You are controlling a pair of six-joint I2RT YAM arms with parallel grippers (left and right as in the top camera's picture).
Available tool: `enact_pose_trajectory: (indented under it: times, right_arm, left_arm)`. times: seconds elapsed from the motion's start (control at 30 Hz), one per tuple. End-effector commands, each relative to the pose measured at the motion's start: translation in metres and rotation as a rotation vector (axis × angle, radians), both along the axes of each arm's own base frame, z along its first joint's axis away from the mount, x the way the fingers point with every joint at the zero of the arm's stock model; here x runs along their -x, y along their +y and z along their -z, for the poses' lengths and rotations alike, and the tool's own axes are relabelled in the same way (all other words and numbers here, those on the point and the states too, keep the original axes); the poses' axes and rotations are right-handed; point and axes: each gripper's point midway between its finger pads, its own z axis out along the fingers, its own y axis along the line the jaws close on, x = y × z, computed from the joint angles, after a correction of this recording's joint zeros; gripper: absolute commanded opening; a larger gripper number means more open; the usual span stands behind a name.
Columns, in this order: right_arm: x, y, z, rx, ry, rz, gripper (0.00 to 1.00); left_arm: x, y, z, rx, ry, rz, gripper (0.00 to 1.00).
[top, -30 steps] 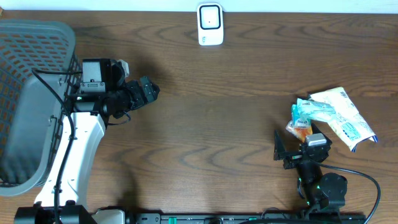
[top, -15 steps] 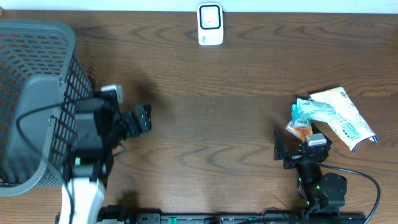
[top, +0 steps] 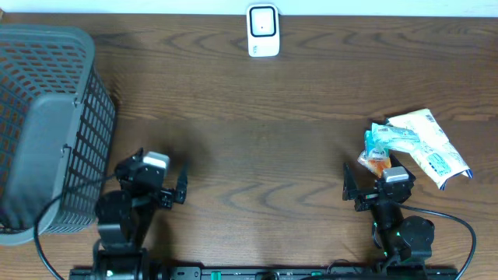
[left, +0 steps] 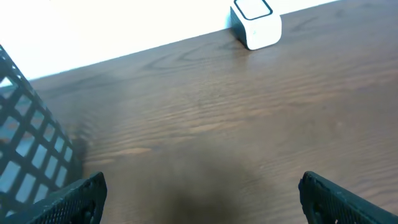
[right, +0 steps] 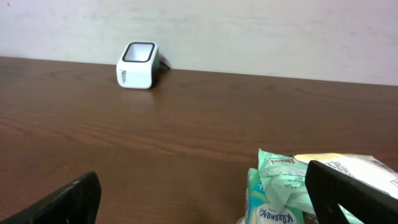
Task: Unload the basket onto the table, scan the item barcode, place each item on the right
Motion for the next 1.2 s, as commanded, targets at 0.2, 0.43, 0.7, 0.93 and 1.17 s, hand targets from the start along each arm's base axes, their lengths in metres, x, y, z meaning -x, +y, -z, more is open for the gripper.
enact_pose_trajectory:
  times: [0.2,0.43,0.7,0.93,1.17]
  right_arm:
    - [0.0,0.001,0.001,0.012,-0.004,-0.003,0.99]
    - [0.0,0.001,0.001,0.012,-0.004,-0.003,0.99]
    - [0.0,0.001,0.001,0.012,-0.004,-0.003,0.99]
    - [0.0,0.001,0.001,0.012,-0.004,-0.003,0.99]
    - [0.0,0.001,0.001,0.012,-0.004,-0.003,0.99]
  left_arm:
    - [0.002,0.004,0.019,-0.113,-0.136,-0.027,0.98]
    - [0.004,0.006,0.03,-0.135,-0.162,-0.032,0.98]
    - [0.005,0.008,0.019,-0.134,-0.213,-0.048,0.98]
    - [0.005,0.008,0.02,-0.135,-0.209,-0.047,0.98]
    - [0.005,0.008,0.02,-0.135,-0.209,-0.047,0.98]
